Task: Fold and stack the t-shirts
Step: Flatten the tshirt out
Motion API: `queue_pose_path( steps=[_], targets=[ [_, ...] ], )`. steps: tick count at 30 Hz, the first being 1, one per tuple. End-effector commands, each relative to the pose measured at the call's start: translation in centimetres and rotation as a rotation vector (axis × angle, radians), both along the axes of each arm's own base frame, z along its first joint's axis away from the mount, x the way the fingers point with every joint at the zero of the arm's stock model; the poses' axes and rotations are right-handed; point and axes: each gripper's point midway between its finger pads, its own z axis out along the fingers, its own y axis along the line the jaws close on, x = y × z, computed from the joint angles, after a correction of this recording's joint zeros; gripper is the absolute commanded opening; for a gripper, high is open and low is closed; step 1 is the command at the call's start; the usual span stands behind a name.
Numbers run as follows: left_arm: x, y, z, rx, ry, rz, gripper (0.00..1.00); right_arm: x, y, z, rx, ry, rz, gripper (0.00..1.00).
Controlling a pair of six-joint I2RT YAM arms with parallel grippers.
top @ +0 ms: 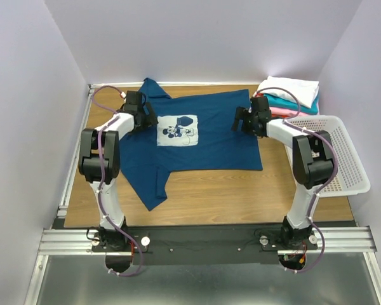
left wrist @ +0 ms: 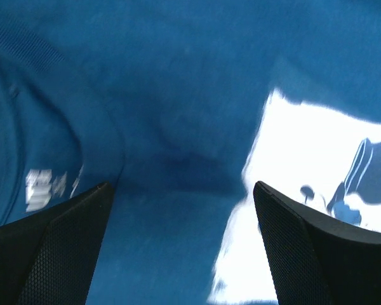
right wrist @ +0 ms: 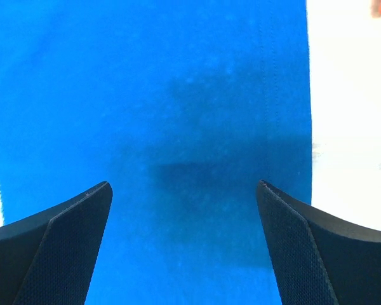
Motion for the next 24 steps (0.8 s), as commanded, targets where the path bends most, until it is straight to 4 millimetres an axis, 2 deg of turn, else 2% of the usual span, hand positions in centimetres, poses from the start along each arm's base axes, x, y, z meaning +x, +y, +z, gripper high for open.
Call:
queue_pose_path(
  steps=[1, 2, 3, 4, 5, 6, 7, 8, 9, 10, 11, 12, 13, 14, 17, 18, 19, 20, 21, 24],
  targets=[
    [-2.9, 0.8, 3.6, 0.014, -0.046, 0.036, 0.98, -1.0, 3.3, 6.8, -0.003, -0.15, 0.17, 1.0],
    [-3.3, 0.8, 6.5, -0.005, -0.121, 0.047, 0.98, -2.7, 5.6, 7.1, -0.043, -0.169, 0.248, 1.0],
    [-4.1, 0.8, 7.2, -0.018, -0.146, 0.059, 0.98, -3.8, 6.9, 7.8, -0.062, -0.19, 0.291, 1.0],
    [-6.6, 0.8, 7.3, -0.042, -0.159, 0.07, 0.98, -5.3, 8.1, 8.5, -0.088, -0.215, 0.329, 1.0],
    [-7.7, 0.8, 7.3, -0.063, -0.169, 0.083, 0.98, -6.3, 9.9, 9.1, -0.092, -0.235, 0.382, 1.0],
    [-8.5, 0.7, 7.6, -0.083, -0.191, 0.095, 0.98, -9.2, 13.1, 8.3, -0.096, -0.226, 0.482, 1.0],
    [-11.0, 0.2, 6.5, -0.128, -0.173, 0.091, 0.98, -10.4, 14.4, 8.3, -0.108, -0.235, 0.513, 1.0],
    [-12.1, -0.2, 6.1, -0.151, -0.171, 0.077, 0.98, -11.7, 15.8, 8.1, -0.117, -0.241, 0.548, 1.0],
    [-12.8, -0.3, 5.8, -0.167, -0.186, 0.077, 0.98, -14.5, 18.9, 7.5, -0.116, -0.243, 0.627, 1.0],
    [-14.9, -0.1, 3.6, -0.174, -0.143, 0.093, 0.98, -15.5, 20.2, 7.2, -0.121, -0.248, 0.65, 1.0],
    [-15.5, -0.1, 4.2, -0.194, -0.17, 0.109, 0.98, -17.5, 22.3, 6.2, -0.135, -0.244, 0.7, 1.0],
    [-16.9, -0.6, 3.7, -0.226, -0.167, 0.089, 0.98, -18.2, 23.8, 6.4, -0.114, -0.253, 0.708, 1.0],
    [-16.7, -0.7, 3.8, -0.23, -0.177, 0.09, 0.98, -18.8, 24.9, 6.2, -0.107, -0.256, 0.719, 1.0],
    [-17.7, -0.8, 3.4, -0.238, -0.179, 0.077, 0.98, -20.1, 26.4, 5.1, -0.115, -0.248, 0.737, 1.0],
    [-18.9, -0.6, 2.3, -0.238, -0.163, 0.092, 0.98, -21.2, 29.3, 5.4, -0.139, -0.3, 0.75, 1.0],
    [-19.0, -0.8, 2.2, -0.246, -0.169, 0.082, 0.98, -22.1, 30.8, 4.3, -0.132, -0.303, 0.773, 1.0],
    [-19.8, -1.2, 1.3, -0.262, -0.139, 0.059, 0.98, -22.2, 31.8, 4.2, -0.117, -0.308, 0.772, 1.0],
    [-20.1, -1.4, 1.0, -0.267, -0.125, 0.047, 0.98, -22.4, 32.3, 3.6, -0.108, -0.296, 0.764, 1.0],
    [-19.9, -1.7, 1.0, -0.274, -0.135, 0.032, 0.98, -22.4, 32.5, 2.0, -0.127, -0.272, 0.766, 1.0],
    [-20.4, -1.1, -0.1, -0.246, -0.114, 0.053, 0.98, -21.9, 32.8, 0.7, -0.16, -0.271, 0.755, 1.0]
  ],
)
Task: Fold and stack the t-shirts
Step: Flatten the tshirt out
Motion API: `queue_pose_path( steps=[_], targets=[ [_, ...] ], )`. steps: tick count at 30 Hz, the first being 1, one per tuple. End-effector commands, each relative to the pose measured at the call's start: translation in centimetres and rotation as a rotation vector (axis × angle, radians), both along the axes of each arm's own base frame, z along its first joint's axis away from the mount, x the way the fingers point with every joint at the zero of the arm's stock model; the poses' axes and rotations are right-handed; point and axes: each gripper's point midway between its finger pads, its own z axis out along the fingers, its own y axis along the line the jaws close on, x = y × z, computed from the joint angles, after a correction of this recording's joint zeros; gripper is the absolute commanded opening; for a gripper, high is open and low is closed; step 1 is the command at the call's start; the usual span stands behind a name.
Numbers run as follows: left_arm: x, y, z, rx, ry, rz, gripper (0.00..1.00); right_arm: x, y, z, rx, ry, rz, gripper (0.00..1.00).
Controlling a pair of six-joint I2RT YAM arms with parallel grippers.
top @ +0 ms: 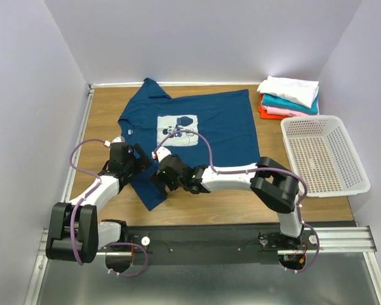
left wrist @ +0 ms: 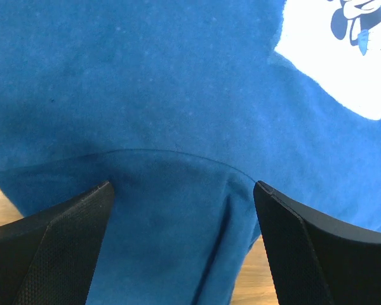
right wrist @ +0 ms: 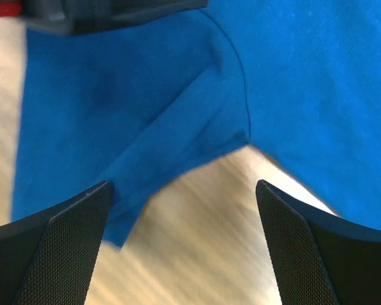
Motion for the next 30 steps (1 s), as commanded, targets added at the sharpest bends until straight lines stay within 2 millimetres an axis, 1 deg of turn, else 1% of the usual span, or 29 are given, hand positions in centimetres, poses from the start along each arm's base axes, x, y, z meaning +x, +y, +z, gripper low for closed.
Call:
queue_pose_path(
  steps=[1, 4, 5, 6, 7, 8, 9, 10, 11, 12, 13, 15, 16, 17, 21, 25, 26, 28, 29, 30],
  targets=[
    [0.2, -0.4, -0.1, -0.015, -0.026, -0.013, 0.98, 2.1, 1.1, -0.6, 0.009, -0.053, -0.086, 1.0],
    [0.0, -0.1, -0.6, -0.001, -0.004, -0.006, 0.98, 2.1, 0.9, -1.4, 0.013, -0.031, -0.12, 1.0],
    [0.1, 0.2, -0.9, 0.015, 0.008, 0.005, 0.98, 2.3, 0.6, -1.3, 0.012, -0.04, -0.142, 1.0],
    [-0.2, 0.5, -1.3, 0.029, 0.032, 0.016, 0.98, 2.3, 0.0, -1.7, 0.007, -0.036, -0.169, 1.0],
    [-0.1, 1.0, -1.3, 0.047, 0.039, 0.037, 0.98, 2.3, -0.5, -1.6, 0.008, -0.039, -0.192, 1.0],
    [-0.1, 1.6, -1.6, 0.076, 0.051, 0.059, 0.98, 2.7, -1.2, -0.9, 0.01, -0.065, -0.229, 1.0],
    [-0.3, 2.0, -1.8, 0.091, 0.067, 0.07, 0.98, 2.8, -1.7, -0.8, 0.014, -0.068, -0.256, 1.0],
    [-0.2, 2.5, -2.0, 0.112, 0.075, 0.091, 0.98, 2.5, -3.0, -1.4, -0.009, -0.068, -0.276, 1.0],
    [-0.3, 2.6, -2.1, 0.118, 0.081, 0.097, 0.98, 2.4, -3.7, -1.3, -0.01, -0.071, -0.289, 1.0],
    [-0.3, 2.7, -2.2, 0.126, 0.086, 0.1, 0.98, 2.5, -4.3, -0.4, 0.002, -0.086, -0.31, 1.0],
    [-0.3, 2.9, -2.3, 0.131, 0.092, 0.107, 0.98, 2.1, -5.7, -1.2, -0.026, -0.086, -0.322, 1.0],
    [-0.4, 3.2, -2.6, 0.147, 0.103, 0.115, 0.98, 2.2, -7.3, -0.9, -0.036, -0.104, -0.362, 1.0],
    [-0.4, 3.2, -2.8, 0.151, 0.108, 0.111, 0.98, 1.8, -8.6, -1.8, -0.066, -0.102, -0.371, 1.0],
    [-0.4, 3.2, -2.8, 0.151, 0.109, 0.109, 0.98, 1.7, -9.2, -2.0, -0.072, -0.105, -0.384, 1.0],
    [-0.2, 3.0, -2.7, 0.147, 0.103, 0.1, 0.98, 0.6, -9.6, -1.7, -0.058, -0.056, -0.38, 1.0],
    [-0.1, 2.5, -2.0, 0.123, 0.081, 0.076, 0.98, 0.1, -8.7, 0.4, 0.011, -0.03, -0.342, 1.0],
    [0.0, 2.4, -1.4, 0.116, 0.058, 0.081, 0.98, 0.1, -8.5, 1.7, 0.04, -0.038, -0.344, 1.0],
    [-0.2, 2.3, -0.8, 0.102, 0.043, 0.086, 0.98, 0.1, -8.9, 2.7, 0.076, -0.04, -0.369, 1.0],
    [-0.1, 2.0, 0.0, 0.083, 0.015, 0.081, 0.98, 0.1, -9.0, 3.2, 0.091, -0.042, -0.38, 1.0],
    [-0.1, 1.5, 0.4, 0.067, 0.003, 0.071, 0.98, 0.4, -9.5, 4.7, 0.127, -0.061, -0.408, 1.0]
  ],
)
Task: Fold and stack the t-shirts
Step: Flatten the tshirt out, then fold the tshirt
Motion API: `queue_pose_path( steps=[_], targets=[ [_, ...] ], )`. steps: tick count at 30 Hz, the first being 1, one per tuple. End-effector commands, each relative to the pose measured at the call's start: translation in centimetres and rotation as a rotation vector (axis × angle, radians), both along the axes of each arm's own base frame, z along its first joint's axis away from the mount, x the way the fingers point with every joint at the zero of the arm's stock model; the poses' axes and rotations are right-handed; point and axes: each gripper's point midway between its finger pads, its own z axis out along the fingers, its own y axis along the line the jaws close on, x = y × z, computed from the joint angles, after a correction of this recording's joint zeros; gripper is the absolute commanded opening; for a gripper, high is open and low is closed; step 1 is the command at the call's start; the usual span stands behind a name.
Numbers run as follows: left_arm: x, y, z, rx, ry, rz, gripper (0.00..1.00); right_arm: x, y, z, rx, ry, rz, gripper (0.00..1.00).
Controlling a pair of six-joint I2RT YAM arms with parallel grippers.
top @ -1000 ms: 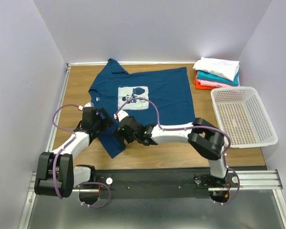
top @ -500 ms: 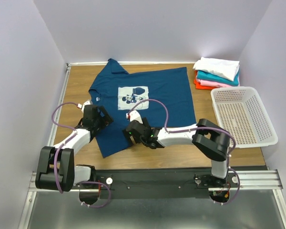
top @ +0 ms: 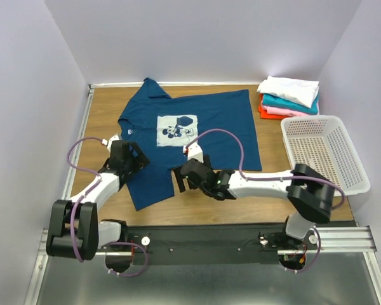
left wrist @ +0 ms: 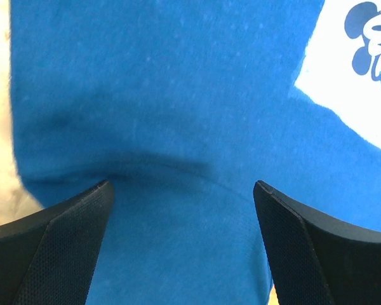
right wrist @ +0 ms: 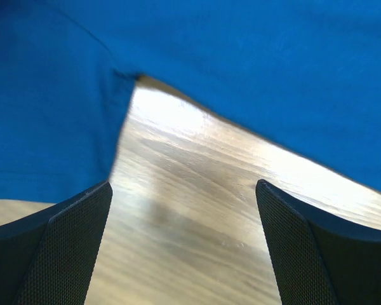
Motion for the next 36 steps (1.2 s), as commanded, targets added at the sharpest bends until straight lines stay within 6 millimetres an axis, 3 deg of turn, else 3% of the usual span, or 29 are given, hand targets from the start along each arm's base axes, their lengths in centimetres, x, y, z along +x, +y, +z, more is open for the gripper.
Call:
queue_pose_path(
  steps=[1, 3, 5, 6, 7, 9, 10, 11, 13, 15, 18, 21, 26, 31, 36],
  targets=[
    [-1.1, -0.9, 1.4, -0.028, -0.028, -0.023, 0.98, 0.2, -1.4, 3.3, 0.108, -0.026, -0.089, 1.0],
    [-1.2, -1.3, 2.2, -0.037, -0.044, -0.018, 0.98, 0.7, -2.4, 5.0, 0.165, -0.034, -0.134, 1.0],
    [-1.8, -1.9, 3.1, -0.047, -0.049, -0.014, 0.98, 0.8, -3.9, 4.8, 0.199, -0.012, -0.184, 1.0],
    [-2.2, -2.2, 3.1, -0.047, -0.036, -0.018, 0.98, 1.4, -5.0, 5.7, 0.245, -0.011, -0.228, 1.0],
    [-2.6, -2.9, 3.6, -0.059, -0.048, -0.021, 0.98, 1.4, -6.2, 5.0, 0.24, 0.003, -0.249, 1.0],
    [-3.6, -4.2, 3.5, -0.074, -0.031, -0.045, 0.98, 2.2, -8.3, 5.0, 0.286, 0.023, -0.316, 1.0],
    [-4.1, -4.9, 3.3, -0.103, -0.016, -0.032, 0.98, 2.4, -9.1, 6.0, 0.323, 0.012, -0.335, 1.0],
    [-5.0, -6.0, 3.1, -0.111, -0.006, -0.06, 0.98, 2.2, -10.4, 5.3, 0.318, 0.017, -0.358, 1.0],
    [-6.6, -6.6, 1.8, -0.128, 0.052, -0.051, 0.98, 2.5, -12.2, 6.2, 0.358, -0.005, -0.407, 1.0],
    [-8.0, -8.3, 1.5, -0.201, 0.078, -0.044, 0.98, 2.2, -13.8, 5.2, 0.359, -0.002, -0.449, 1.0],
    [-9.9, -9.6, 0.6, -0.275, 0.119, -0.025, 0.98, 1.8, -14.6, 5.2, 0.372, 0.001, -0.453, 1.0],
    [-11.5, -9.1, -0.7, -0.268, 0.189, 0.034, 0.98, 1.6, -15.5, 4.9, 0.342, 0.0, -0.463, 1.0],
    [-11.4, -9.9, -0.7, -0.276, 0.211, 0.02, 0.98, 1.8, -16.1, 4.5, 0.33, 0.004, -0.476, 1.0],
    [-11.6, -9.2, -1.1, -0.195, 0.281, 0.049, 0.98, 1.9, -16.5, 4.0, 0.32, 0.018, -0.48, 1.0],
    [-11.1, -8.6, 1.1, -0.103, 0.291, 0.062, 0.98, 2.0, -16.8, 3.9, 0.314, 0.02, -0.483, 1.0]
  ],
)
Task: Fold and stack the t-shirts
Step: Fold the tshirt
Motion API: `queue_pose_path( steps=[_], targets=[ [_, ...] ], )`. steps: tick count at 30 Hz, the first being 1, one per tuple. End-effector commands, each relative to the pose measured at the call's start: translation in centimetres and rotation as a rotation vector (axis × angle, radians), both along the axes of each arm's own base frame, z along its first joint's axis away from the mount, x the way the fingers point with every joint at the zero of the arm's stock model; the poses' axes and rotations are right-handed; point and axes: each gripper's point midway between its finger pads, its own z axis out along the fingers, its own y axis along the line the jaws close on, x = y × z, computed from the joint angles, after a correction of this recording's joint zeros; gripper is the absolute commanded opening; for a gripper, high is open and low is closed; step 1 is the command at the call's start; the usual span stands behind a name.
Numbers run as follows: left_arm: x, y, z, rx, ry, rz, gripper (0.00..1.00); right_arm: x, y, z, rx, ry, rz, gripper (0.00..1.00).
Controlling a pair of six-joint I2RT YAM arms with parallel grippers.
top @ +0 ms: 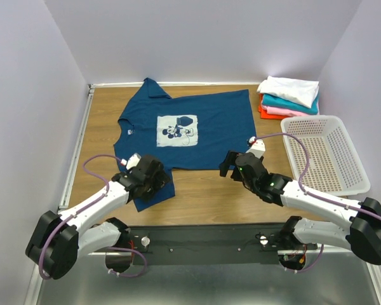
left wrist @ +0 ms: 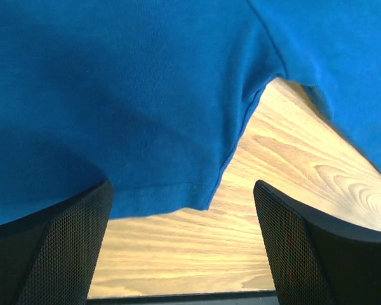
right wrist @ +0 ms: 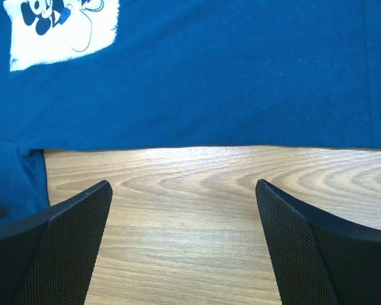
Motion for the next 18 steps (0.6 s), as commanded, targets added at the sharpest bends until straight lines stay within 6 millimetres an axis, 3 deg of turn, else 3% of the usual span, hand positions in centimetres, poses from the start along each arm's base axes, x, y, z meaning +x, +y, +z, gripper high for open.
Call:
queue_pose_path(
  steps=[1, 4, 10, 18],
  targets=[
    [-0.5, 1.3, 1.5, 0.103, 0.029, 0.022, 0.98, -0.3, -0.7, -0.6, -0.01, 0.017, -0.011, 1.0],
    [-1.7, 0.1, 1.9, 0.085, 0.069, -0.006, 0.98, -0.3, -0.8, -0.8, -0.01, 0.024, -0.01, 1.0],
    [-4.0, -1.6, 0.0, 0.068, 0.161, 0.002, 0.98, -0.4, -1.3, -1.2, -0.014, 0.033, -0.016, 1.0],
    [-3.7, 0.5, -2.5, 0.152, 0.185, 0.148, 0.98, -0.6, -1.5, -1.2, -0.008, 0.037, -0.002, 1.0]
  ],
)
